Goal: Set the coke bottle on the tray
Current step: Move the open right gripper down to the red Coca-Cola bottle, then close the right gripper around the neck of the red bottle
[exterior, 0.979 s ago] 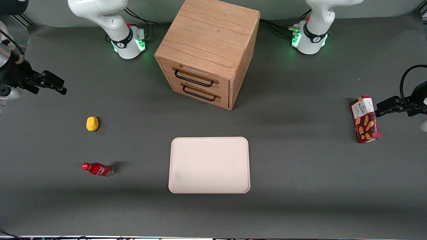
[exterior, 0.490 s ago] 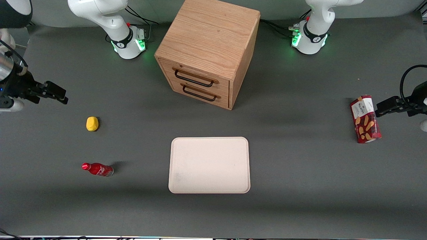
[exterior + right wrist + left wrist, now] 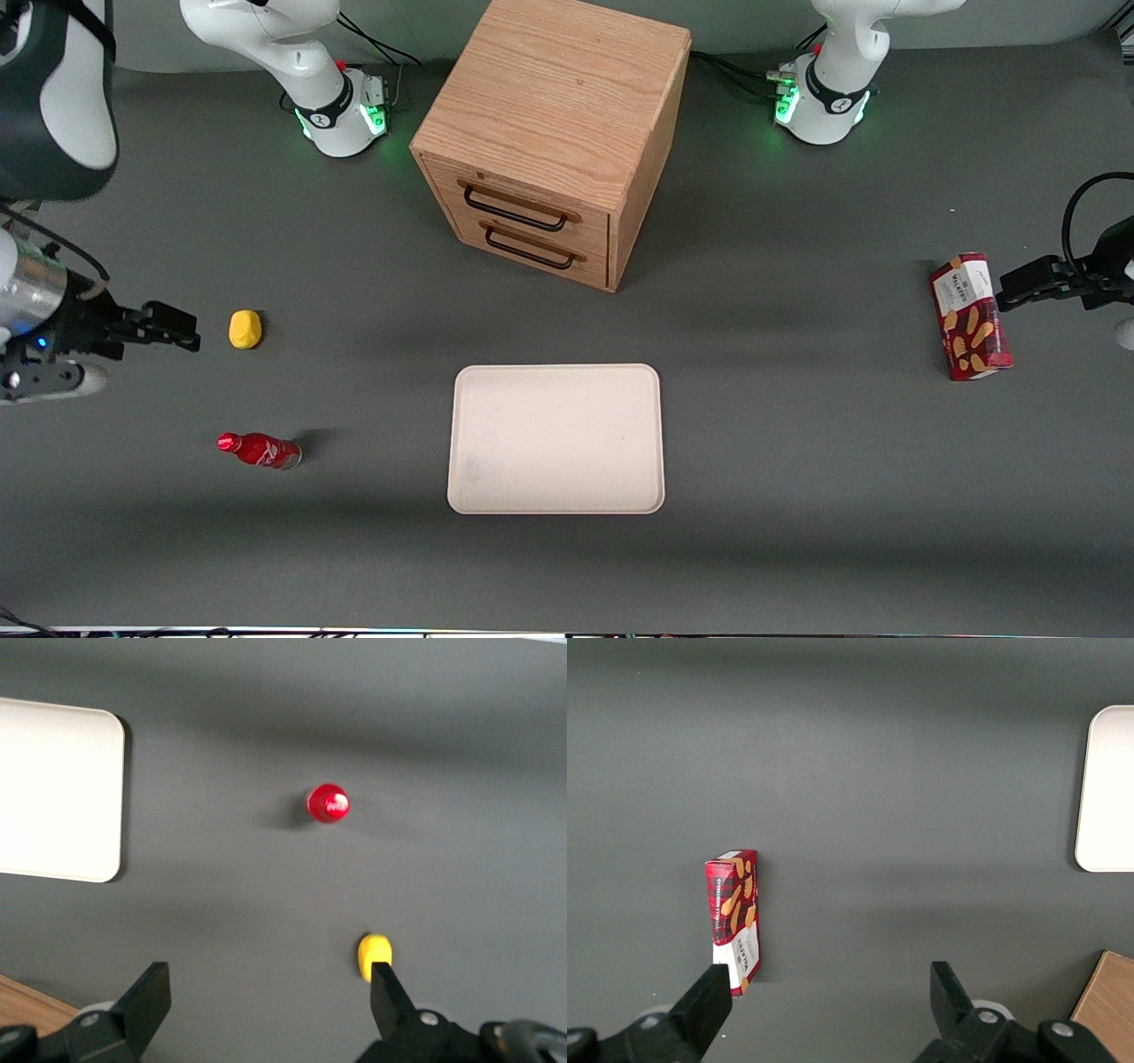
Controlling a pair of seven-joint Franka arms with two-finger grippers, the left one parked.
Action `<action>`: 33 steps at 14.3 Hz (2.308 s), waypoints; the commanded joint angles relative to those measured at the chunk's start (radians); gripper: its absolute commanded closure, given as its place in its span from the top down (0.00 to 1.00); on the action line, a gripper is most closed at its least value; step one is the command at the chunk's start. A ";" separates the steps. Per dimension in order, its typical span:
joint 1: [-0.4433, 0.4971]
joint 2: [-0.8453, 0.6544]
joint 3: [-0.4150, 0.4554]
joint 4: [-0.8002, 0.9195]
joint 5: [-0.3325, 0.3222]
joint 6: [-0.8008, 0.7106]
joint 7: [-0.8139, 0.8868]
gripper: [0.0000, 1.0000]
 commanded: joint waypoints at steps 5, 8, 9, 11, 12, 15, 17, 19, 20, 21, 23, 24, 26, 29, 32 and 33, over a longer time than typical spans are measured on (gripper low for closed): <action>-0.028 0.273 -0.115 0.209 0.128 0.069 -0.243 1.00; -0.028 0.359 -0.152 0.201 0.178 0.149 -0.288 1.00; -0.028 0.382 -0.152 0.196 0.179 0.183 -0.288 1.00; -0.028 0.393 -0.152 0.148 0.221 0.226 -0.289 1.00; -0.028 0.392 -0.152 0.117 0.237 0.247 -0.291 1.00; -0.022 0.378 -0.152 0.020 0.241 0.322 -0.292 1.00; -0.018 0.358 -0.149 -0.053 0.241 0.377 -0.294 1.00; -0.015 0.338 -0.147 -0.107 0.241 0.413 -0.292 1.00; -0.014 0.326 -0.144 -0.133 0.241 0.428 -0.292 1.00; -0.006 0.310 -0.143 -0.158 0.242 0.433 -0.288 1.00; 0.005 0.289 -0.144 -0.179 0.241 0.433 -0.280 1.00; 0.006 0.284 -0.143 -0.181 0.241 0.433 -0.280 1.00; 0.006 0.283 -0.143 -0.179 0.242 0.434 -0.280 0.99; 0.005 0.286 -0.141 -0.181 0.242 0.439 -0.286 0.92; 0.003 0.289 -0.141 -0.198 0.242 0.465 -0.291 0.88; 0.003 0.290 -0.141 -0.201 0.242 0.477 -0.291 0.88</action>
